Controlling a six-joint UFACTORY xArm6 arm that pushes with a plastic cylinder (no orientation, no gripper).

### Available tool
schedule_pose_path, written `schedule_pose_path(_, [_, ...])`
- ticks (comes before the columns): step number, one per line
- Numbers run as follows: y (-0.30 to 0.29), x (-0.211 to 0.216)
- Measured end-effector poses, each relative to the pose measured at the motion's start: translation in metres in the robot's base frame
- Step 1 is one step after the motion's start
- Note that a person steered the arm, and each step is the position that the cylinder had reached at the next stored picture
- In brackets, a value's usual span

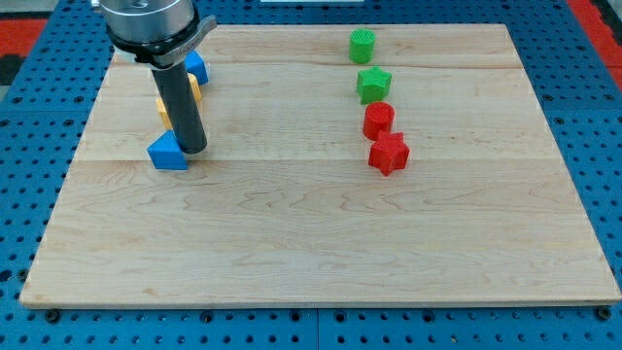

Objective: Slide the blue cube slightly right and left

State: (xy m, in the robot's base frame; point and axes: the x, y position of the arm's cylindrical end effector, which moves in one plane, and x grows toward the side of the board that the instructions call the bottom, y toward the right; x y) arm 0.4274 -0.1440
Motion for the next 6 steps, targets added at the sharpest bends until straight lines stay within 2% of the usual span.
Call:
schedule_pose_path(1, [0.053, -0.011])
schedule_pose_path(4, [0.056, -0.139])
schedule_pose_path(5, [0.038, -0.199])
schedule_pose_path(6, [-0.025, -0.236])
